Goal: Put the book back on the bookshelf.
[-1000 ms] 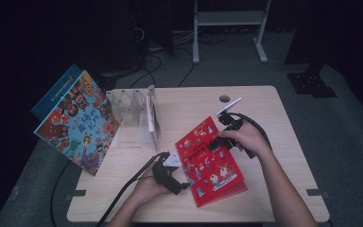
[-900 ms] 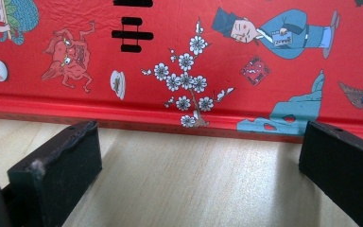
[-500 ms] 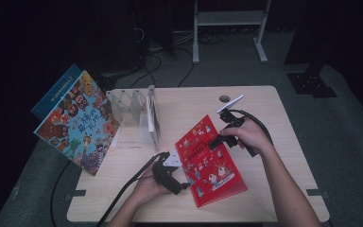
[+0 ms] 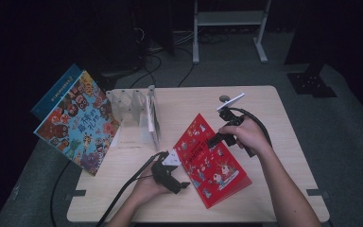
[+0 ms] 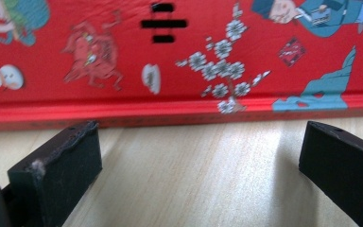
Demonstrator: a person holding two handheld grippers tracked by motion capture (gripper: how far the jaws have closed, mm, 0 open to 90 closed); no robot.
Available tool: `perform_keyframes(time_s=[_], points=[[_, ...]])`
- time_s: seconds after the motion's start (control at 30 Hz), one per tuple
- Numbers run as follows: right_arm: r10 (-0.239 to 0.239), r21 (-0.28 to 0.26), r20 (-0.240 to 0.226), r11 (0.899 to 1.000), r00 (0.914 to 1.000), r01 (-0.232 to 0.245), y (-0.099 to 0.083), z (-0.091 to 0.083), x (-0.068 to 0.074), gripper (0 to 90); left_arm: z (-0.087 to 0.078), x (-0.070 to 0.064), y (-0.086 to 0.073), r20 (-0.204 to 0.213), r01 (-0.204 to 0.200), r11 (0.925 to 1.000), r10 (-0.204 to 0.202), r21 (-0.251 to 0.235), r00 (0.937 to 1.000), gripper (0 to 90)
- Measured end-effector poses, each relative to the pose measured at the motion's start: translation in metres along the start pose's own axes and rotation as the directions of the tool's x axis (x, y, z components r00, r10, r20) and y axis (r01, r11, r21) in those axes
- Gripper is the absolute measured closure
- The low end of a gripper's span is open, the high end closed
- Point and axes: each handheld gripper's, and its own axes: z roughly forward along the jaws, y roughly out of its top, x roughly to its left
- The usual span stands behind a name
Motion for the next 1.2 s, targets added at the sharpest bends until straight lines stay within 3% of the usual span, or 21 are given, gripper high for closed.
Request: perform_keyframes(time_s=[0.03,0.13,0.47,0.5,0.7,1.0,1.2], points=[[0.007,-0.013,0.002,1.0,1.0,-0.007,-0.001,-0.003,0.002,86.9,-0.002,0.003,-0.002,0.004,0.025,0.9996,-0.025,-0.014,0.9997,0.0],[0.002,-0.035,0.003,0.999,1.0,-0.002,-0.003,-0.006,0.004,87.4,-0.004,0.005,-0.004,0.003,0.043,0.9989,-0.043,-0.018,0.9991,0.0],[-0.061,-0.127,0.038,0.99,0.9974,0.065,-0.01,-0.032,0.017,87.7,-0.026,0.016,0.001,-0.009,0.078,0.9947,-0.079,-0.067,0.9968,0.0],[-0.067,-0.13,0.037,0.989,0.997,0.072,-0.011,-0.035,0.02,87.7,-0.029,0.018,0.002,-0.003,0.097,0.9921,-0.098,-0.079,0.9952,0.0],[-0.11,-0.135,0.03,0.984,0.9935,0.113,-0.014,-0.052,0.033,87.7,-0.041,0.028,0.012,0.022,0.122,0.9853,-0.12,-0.12,0.9926,0.0],[-0.138,-0.139,0.019,0.98,0.9903,0.139,-0.018,-0.066,0.041,87.7,-0.034,0.034,0.032,0.065,0.136,0.9802,-0.128,-0.144,0.9897,0.0],[-0.152,-0.147,0.009,0.977,0.9883,0.152,-0.02,-0.074,0.044,87.7,-0.031,0.037,0.039,0.112,0.151,0.9689,-0.131,-0.196,0.985,0.0]])
